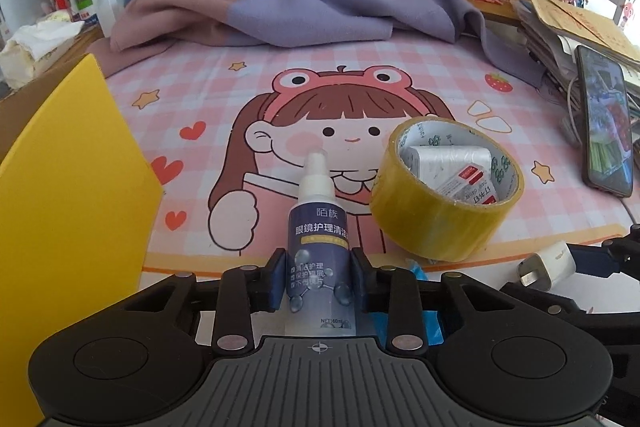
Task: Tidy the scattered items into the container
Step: 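Lift the spray bottle with the left tool while the right tool grasps the white plug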
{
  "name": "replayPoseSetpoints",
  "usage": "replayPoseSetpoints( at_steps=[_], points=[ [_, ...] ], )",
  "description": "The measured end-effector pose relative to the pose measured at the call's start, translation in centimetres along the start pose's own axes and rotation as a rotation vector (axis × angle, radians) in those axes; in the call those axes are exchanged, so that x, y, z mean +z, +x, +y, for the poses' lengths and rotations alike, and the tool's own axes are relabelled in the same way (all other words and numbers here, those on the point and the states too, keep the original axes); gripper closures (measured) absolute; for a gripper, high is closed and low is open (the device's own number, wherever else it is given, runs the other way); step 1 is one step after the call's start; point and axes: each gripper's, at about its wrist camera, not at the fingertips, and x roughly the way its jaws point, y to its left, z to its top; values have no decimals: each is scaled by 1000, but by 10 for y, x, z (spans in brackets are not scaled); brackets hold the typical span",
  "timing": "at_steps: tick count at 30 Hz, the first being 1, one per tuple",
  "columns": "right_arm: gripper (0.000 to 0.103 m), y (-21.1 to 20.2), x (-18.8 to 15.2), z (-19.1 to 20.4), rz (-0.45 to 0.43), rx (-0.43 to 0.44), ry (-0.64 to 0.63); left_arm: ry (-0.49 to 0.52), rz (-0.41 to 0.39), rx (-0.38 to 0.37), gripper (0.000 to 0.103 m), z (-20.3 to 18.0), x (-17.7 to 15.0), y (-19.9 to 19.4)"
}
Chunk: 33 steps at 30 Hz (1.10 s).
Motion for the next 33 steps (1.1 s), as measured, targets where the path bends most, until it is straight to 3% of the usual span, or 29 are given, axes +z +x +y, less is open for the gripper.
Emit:
replayPoseSetpoints(
  at_steps=[22,33],
  points=[
    [61,-69,-15,7,-74,95,36,-65,-125,-101,72,5,-35,-114],
    [61,-109,-32,40,-108,56,35,-61,-190,-200,72,21,-63,-161]
  ],
)
